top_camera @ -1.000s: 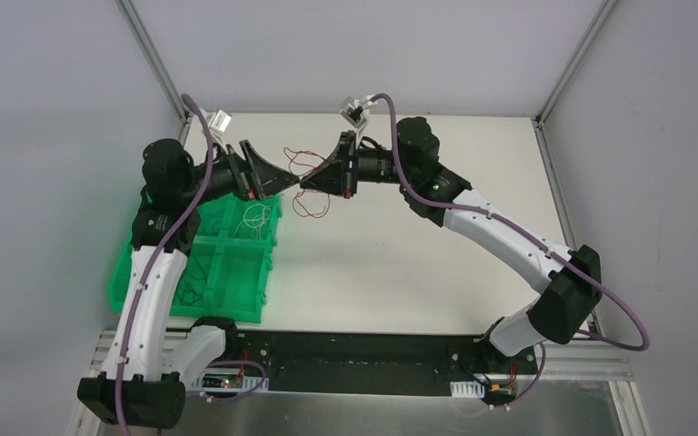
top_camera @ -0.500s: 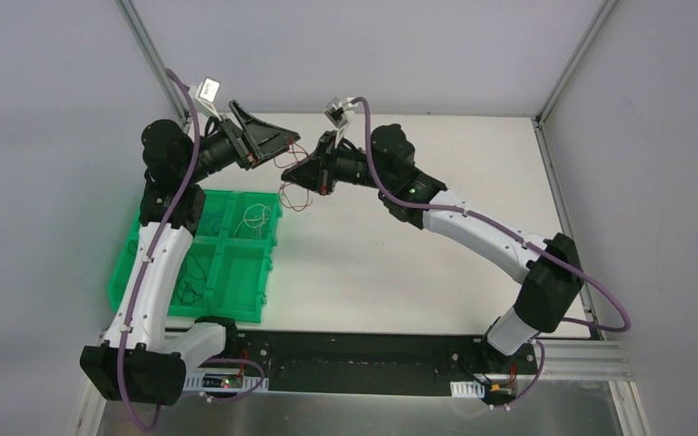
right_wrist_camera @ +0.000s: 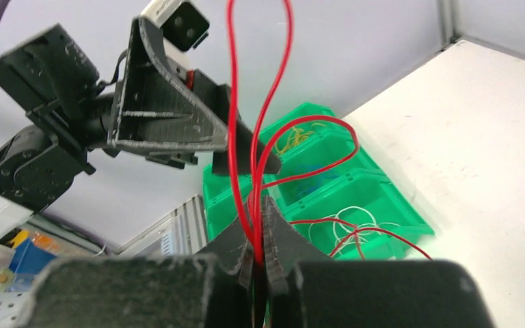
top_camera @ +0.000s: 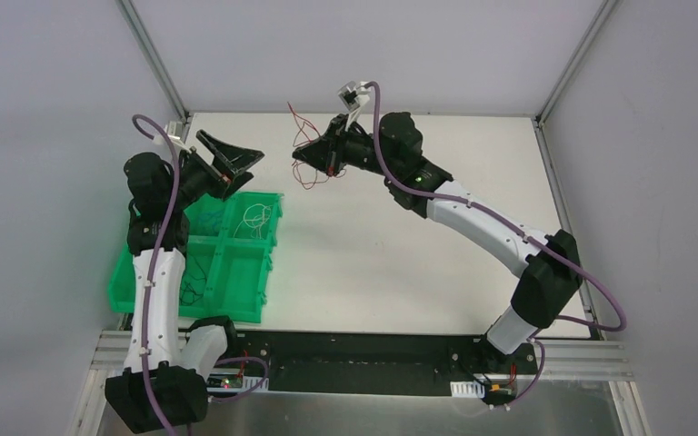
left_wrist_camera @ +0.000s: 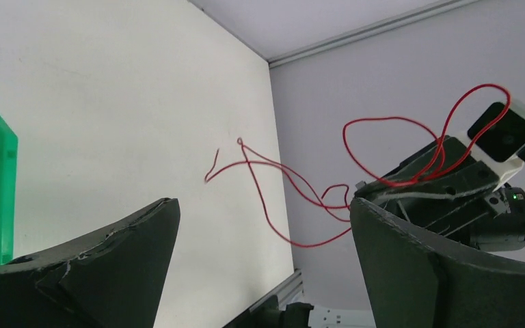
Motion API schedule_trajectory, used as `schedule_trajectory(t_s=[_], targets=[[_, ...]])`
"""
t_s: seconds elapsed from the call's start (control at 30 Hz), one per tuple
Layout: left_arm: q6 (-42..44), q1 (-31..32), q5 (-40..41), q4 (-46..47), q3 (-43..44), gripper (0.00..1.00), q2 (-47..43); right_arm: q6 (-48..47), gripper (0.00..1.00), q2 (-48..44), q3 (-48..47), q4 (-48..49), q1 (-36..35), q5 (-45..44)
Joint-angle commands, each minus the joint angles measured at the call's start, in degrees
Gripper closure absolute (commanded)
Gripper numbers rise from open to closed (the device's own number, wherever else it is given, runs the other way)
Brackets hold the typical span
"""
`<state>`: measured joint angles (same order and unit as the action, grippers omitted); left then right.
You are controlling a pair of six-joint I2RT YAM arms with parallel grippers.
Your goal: Untangle the cables
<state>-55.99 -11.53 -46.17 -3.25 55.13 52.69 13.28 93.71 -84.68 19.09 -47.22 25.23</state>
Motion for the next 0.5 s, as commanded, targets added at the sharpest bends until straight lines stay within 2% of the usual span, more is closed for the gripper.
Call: schedule_trajectory(t_s=[0.0,0.2,0.47], targets=[[-1.6,2.8,-4.7,10.7,-0.1,0.01,-0.8,-0.5,1.00,-1.9,-4.0,-1.1,0.6,-0.7],[3.2,13.6,-2.7,14.1,5.9,0.01,0.8,0.4,1.00,2.2,-7.2,-3.8,-0.9,0.9],[6.1,15.8,1.8,11.1,9.0,0.01,3.8,0.5,1.00,3.5,-8.0,-5.4,-3.2,2.7]])
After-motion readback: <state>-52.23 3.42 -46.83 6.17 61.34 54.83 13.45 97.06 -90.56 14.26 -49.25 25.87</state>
